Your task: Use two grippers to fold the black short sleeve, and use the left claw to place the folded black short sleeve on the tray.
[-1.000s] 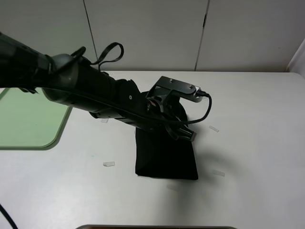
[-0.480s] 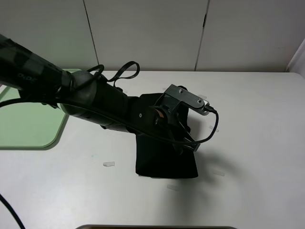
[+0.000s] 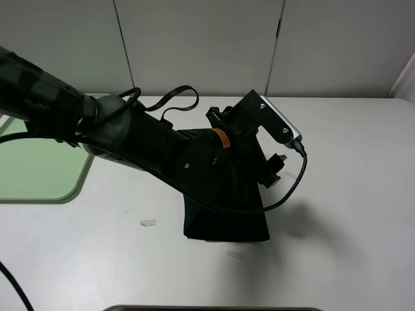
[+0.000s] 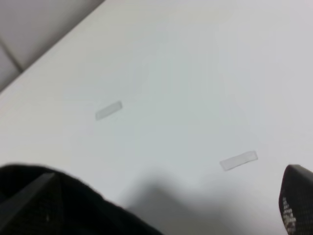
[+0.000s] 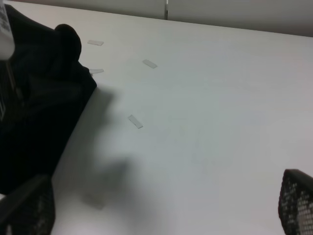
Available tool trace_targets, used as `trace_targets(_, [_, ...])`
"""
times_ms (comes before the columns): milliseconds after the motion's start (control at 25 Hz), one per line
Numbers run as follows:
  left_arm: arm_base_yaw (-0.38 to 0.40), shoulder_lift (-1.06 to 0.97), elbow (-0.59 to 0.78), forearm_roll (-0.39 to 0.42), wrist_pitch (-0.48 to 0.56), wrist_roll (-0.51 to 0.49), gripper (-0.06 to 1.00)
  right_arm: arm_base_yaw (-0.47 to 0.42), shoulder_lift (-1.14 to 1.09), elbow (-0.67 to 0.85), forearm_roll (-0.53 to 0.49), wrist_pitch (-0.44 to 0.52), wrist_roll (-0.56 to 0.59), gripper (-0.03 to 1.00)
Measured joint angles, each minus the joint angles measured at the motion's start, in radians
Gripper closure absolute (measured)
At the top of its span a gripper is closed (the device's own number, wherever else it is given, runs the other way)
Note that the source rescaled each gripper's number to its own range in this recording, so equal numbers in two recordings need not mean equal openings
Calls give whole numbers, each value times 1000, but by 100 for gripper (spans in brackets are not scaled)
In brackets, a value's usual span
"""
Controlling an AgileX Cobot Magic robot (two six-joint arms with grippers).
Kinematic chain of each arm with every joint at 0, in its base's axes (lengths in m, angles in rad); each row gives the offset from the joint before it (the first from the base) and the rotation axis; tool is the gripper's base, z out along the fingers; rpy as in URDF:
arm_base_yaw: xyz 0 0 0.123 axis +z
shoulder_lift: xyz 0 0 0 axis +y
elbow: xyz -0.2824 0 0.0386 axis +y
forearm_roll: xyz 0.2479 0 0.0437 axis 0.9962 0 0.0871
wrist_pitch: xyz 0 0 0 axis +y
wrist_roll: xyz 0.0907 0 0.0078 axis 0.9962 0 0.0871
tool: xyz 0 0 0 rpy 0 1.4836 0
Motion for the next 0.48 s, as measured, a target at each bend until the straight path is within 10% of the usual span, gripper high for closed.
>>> trace_targets(480, [0,-144,166,-153,-64,35,7,0,0,0,0,0,0,-3])
